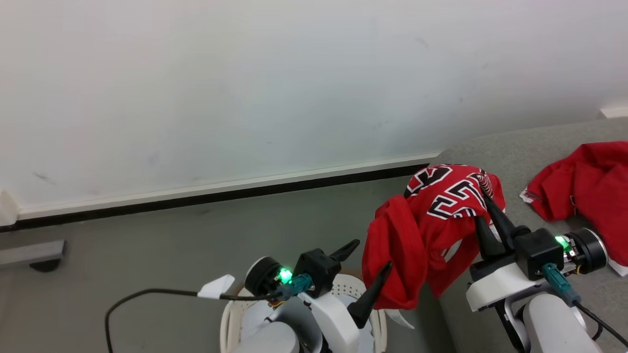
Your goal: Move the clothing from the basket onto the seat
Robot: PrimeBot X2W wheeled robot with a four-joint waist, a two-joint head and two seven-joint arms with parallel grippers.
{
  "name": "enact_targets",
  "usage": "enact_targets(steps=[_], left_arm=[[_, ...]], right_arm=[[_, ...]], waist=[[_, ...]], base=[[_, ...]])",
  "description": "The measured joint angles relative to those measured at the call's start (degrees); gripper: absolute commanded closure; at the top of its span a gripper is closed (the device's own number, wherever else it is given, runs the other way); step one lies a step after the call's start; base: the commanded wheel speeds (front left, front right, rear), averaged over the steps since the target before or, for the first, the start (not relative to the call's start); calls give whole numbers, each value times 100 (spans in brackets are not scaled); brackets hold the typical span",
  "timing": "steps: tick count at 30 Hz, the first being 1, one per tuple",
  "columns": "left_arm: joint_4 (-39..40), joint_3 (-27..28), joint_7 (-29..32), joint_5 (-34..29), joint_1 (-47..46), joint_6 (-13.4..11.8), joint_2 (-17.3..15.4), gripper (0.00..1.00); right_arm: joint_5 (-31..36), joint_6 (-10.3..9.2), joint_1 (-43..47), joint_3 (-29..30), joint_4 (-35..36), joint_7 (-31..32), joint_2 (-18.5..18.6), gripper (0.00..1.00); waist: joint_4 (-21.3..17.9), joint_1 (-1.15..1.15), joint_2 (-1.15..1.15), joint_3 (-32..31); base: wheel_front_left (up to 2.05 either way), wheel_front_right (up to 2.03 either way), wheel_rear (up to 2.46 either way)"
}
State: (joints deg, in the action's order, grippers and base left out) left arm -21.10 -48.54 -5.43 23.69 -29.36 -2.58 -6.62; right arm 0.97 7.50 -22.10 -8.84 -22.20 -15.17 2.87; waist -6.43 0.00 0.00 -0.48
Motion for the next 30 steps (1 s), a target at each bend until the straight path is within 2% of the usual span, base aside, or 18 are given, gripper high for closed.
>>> enact_targets(steps=[4,17,25,30], left_arm=[[-8,-7,-65,12,-5,-7,21,0],[54,-212,-169,69,-118,3,222,0],[65,-366,-168,40,-349,53,250,0],[104,-447,-127,-69,-581,122,258,0]], right_arm=[[65,1,14,154,65,0,34,100],[114,4,153,769,396,0,520,100],[1,4,63,1059,528,0,581,100],[-1,5,-677,1141,403,0,778,100]], waist=[[-269,0,0,34],[-1167,0,0,320],[-1237,0,0,770],[-1126,0,0,1144]], base=[[0,0,0],[0,0,0],[0,0,0],[0,0,0]])
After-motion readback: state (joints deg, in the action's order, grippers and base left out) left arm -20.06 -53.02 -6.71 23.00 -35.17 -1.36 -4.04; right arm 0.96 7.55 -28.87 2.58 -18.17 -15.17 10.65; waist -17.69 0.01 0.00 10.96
